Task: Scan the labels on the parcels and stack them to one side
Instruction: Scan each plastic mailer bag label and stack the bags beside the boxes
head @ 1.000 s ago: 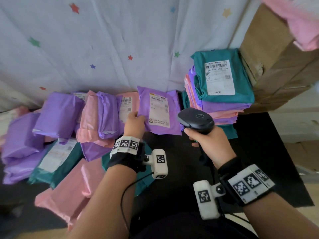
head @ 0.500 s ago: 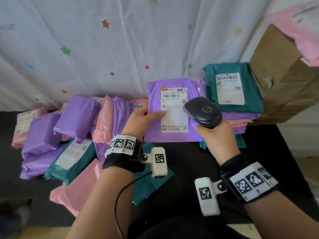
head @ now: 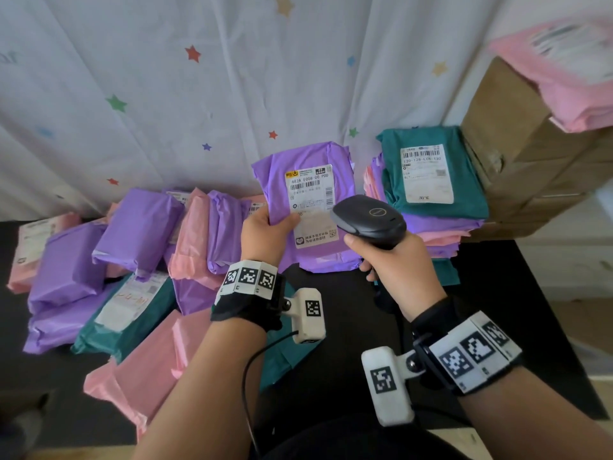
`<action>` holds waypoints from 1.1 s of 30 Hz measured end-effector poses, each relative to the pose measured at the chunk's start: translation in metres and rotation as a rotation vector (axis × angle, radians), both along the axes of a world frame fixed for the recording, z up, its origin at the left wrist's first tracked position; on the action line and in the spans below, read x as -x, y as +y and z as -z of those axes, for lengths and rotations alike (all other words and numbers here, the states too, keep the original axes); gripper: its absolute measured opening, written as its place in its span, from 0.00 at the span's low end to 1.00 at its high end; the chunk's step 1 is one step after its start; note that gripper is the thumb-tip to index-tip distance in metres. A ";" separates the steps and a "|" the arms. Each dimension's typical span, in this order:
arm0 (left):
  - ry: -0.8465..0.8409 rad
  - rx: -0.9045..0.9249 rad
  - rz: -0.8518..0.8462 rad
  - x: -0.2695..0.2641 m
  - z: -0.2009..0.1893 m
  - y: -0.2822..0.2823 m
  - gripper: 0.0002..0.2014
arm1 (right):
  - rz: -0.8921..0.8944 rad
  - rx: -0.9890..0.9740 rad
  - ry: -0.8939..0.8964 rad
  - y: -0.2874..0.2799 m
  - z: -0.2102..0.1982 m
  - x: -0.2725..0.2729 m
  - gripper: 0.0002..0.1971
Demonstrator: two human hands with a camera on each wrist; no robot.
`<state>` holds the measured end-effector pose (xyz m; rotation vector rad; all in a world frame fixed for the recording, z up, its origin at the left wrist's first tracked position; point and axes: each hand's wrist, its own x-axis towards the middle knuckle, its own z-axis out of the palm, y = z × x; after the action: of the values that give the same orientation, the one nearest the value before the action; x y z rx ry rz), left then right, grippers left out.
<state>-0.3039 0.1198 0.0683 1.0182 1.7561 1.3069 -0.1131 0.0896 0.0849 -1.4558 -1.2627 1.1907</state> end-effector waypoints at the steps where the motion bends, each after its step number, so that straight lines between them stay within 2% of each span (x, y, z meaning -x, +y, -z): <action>1: 0.005 -0.002 0.003 0.000 0.001 0.000 0.06 | -0.014 0.002 0.004 -0.002 -0.001 0.001 0.10; 4: 0.006 -0.006 0.014 -0.001 0.002 -0.001 0.04 | -0.028 0.003 0.003 -0.004 -0.004 0.003 0.09; 10: 0.069 0.021 0.020 0.001 0.005 -0.001 0.09 | -0.047 0.006 0.001 -0.004 -0.003 0.002 0.09; 19: 0.054 0.022 0.033 0.001 0.007 -0.003 0.03 | -0.040 -0.033 0.013 -0.004 -0.004 0.003 0.08; 25: 0.047 0.032 0.015 -0.001 0.006 -0.003 0.02 | -0.028 -0.027 0.041 -0.003 -0.001 0.001 0.12; 33: -0.109 0.014 -0.032 -0.015 -0.015 0.013 0.02 | 0.035 -0.044 0.016 0.001 0.002 -0.023 0.09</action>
<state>-0.2887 0.1329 0.0831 0.8973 1.7032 1.3423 -0.0903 0.0905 0.0825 -1.4280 -1.2406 1.1421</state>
